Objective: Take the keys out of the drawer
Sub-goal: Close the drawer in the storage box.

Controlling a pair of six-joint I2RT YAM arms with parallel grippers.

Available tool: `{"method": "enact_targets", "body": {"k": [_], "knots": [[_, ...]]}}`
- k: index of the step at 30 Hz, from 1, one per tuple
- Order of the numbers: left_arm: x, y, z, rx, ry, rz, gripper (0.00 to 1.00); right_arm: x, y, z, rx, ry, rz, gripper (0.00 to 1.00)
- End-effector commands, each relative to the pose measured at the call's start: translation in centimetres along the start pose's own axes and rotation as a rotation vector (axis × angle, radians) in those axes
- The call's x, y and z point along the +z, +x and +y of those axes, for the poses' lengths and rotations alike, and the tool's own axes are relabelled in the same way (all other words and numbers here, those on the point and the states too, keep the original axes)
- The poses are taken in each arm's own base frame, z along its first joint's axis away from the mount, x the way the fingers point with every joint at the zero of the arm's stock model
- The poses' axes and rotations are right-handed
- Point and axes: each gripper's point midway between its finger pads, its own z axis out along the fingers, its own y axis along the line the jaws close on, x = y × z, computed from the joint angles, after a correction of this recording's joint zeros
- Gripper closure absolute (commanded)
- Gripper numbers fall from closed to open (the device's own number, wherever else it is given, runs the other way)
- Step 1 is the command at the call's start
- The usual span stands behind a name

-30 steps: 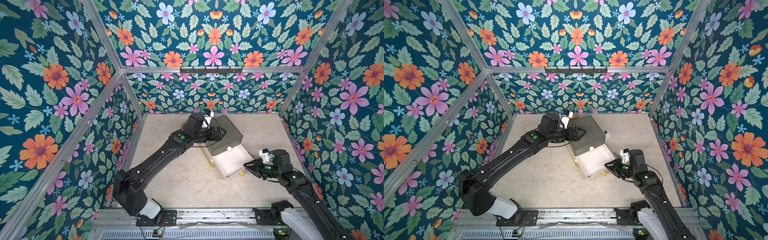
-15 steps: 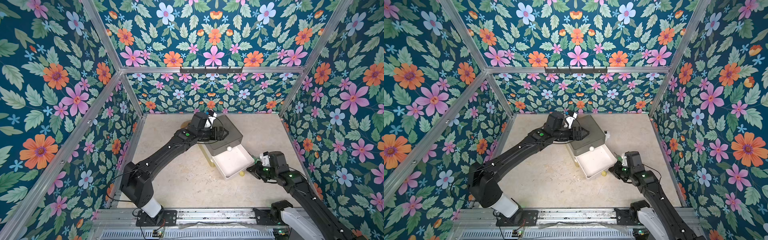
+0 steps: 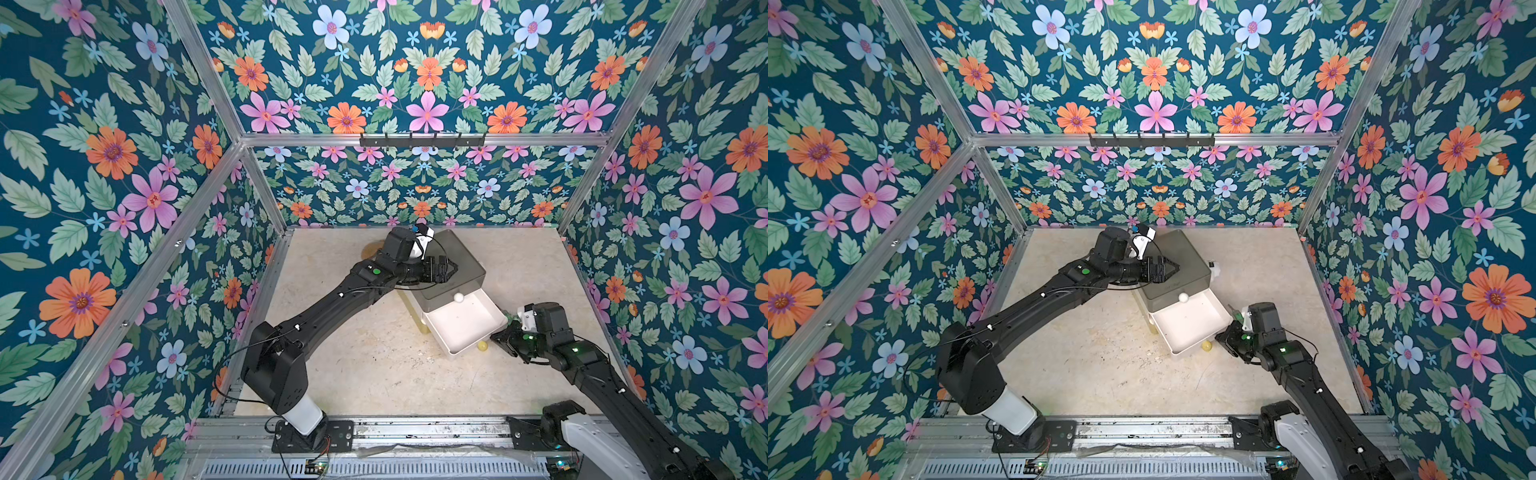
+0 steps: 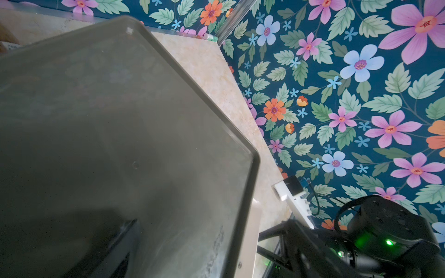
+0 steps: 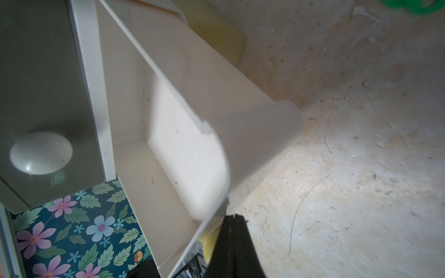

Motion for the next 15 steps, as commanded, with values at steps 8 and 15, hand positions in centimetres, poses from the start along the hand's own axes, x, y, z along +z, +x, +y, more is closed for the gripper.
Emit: {"method": "enact_targets", "body": {"k": [8,15], "knots": [[0.0,0.6,0.4,-0.016,-0.004,0.014,0.01,0.9,-1.4,2.5,0.008,-0.106,-0.034,1.0],[-0.4,0.9,0.4,-0.015,-0.007,0.011,0.01,2.0,-2.0,3.9,0.0,-0.133,-0.03,1.0]]}}
